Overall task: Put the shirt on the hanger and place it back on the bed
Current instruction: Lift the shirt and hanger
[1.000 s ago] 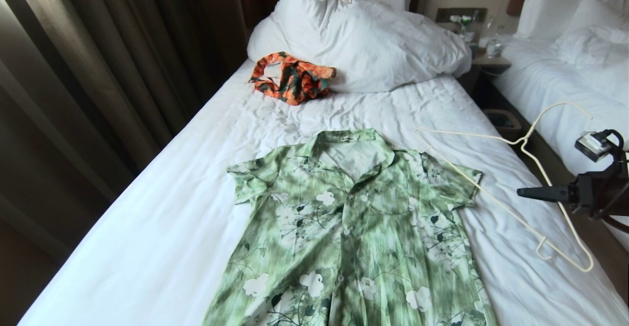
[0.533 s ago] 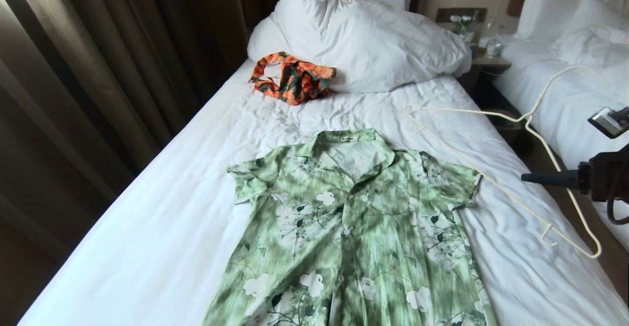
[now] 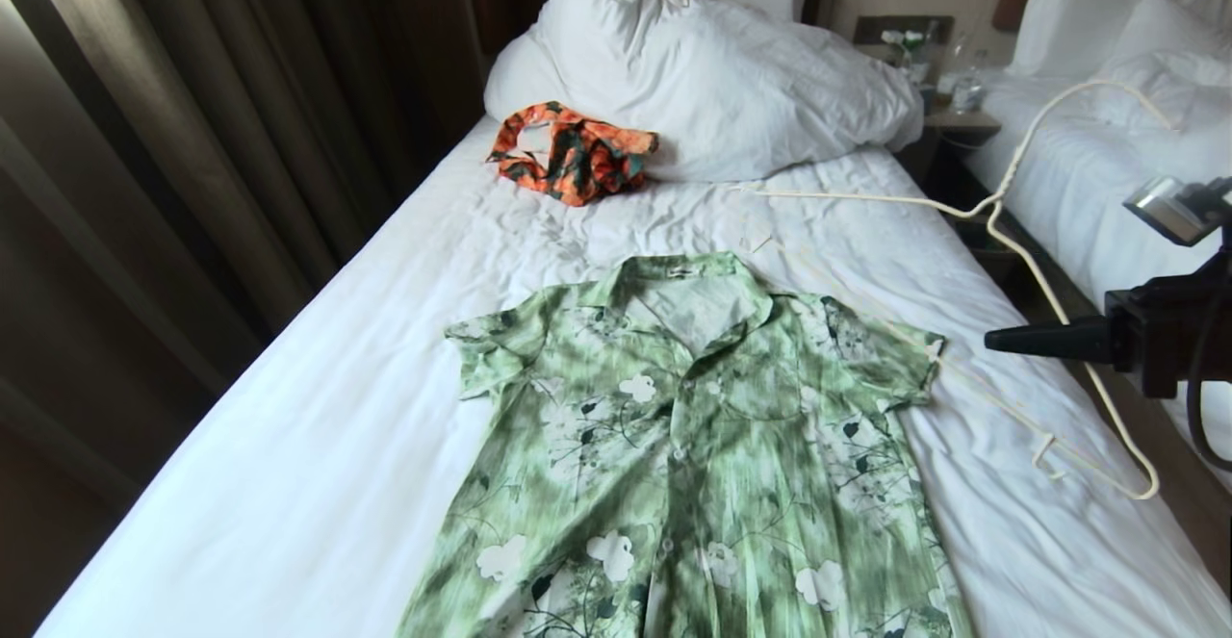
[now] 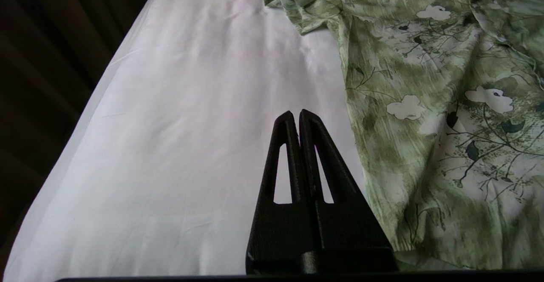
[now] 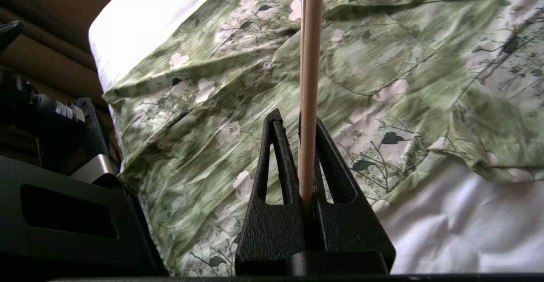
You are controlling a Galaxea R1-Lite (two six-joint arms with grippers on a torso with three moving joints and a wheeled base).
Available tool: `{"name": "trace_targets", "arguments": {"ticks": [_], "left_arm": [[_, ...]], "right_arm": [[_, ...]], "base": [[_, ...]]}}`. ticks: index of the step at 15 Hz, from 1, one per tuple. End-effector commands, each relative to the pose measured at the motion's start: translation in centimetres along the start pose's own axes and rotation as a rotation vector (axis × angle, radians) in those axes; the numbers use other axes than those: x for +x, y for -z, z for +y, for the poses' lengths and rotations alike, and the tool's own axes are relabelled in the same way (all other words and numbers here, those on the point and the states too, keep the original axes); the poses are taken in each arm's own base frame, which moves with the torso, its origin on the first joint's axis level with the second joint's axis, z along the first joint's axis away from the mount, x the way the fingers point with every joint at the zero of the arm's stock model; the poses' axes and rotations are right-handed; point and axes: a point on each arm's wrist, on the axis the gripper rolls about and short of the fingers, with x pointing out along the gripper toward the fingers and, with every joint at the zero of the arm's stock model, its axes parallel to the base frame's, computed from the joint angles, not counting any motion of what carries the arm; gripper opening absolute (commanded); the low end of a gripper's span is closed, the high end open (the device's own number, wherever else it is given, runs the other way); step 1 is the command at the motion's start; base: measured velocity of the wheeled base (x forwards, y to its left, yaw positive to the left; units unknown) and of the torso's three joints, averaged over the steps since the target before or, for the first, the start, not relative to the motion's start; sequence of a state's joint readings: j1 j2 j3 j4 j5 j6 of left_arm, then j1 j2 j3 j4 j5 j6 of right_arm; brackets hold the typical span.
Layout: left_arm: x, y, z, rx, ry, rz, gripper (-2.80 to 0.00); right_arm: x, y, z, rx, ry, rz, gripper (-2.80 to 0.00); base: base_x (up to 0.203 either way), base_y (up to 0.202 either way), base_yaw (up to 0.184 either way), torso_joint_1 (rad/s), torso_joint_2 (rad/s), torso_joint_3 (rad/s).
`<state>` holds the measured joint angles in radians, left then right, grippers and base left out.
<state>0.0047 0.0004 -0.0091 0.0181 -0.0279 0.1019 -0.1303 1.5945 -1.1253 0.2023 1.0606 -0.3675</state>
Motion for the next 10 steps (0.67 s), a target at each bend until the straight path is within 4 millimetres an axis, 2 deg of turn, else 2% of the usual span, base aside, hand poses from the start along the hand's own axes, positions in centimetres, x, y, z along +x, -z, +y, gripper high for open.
{"name": "trace_targets", "arguments": {"ticks": [1, 3, 5, 10], "left_arm": [[0.0, 0.0, 0.0, 0.001, 0.0, -0.002, -2.8], [0.0, 0.0, 0.0, 0.001, 0.0, -0.002, -2.8], [0.0, 0.0, 0.0, 0.001, -0.001, -0.002, -2.8], [0.0, 0.0, 0.0, 0.001, 0.0, -0.002, -2.8]], "right_arm": [[0.9, -0.5, 3.1, -0.064, -0.004, 0.029, -2.8], [1.3, -0.6, 4.9, -0.082, 0.023, 0.054, -2.8], [1.7, -0.9, 5.7, -0.083, 0.055, 0.054, -2.8], [6.1, 0.1, 7.7, -0.228, 0.153, -0.039, -2.8]], "base": [[0.0, 0.0, 0.0, 0.0, 0.0, 0.0], [0.0, 0.0, 0.0, 0.0, 0.0, 0.0], [0.0, 0.0, 0.0, 0.0, 0.0, 0.0], [0.0, 0.0, 0.0, 0.0, 0.0, 0.0]]}}
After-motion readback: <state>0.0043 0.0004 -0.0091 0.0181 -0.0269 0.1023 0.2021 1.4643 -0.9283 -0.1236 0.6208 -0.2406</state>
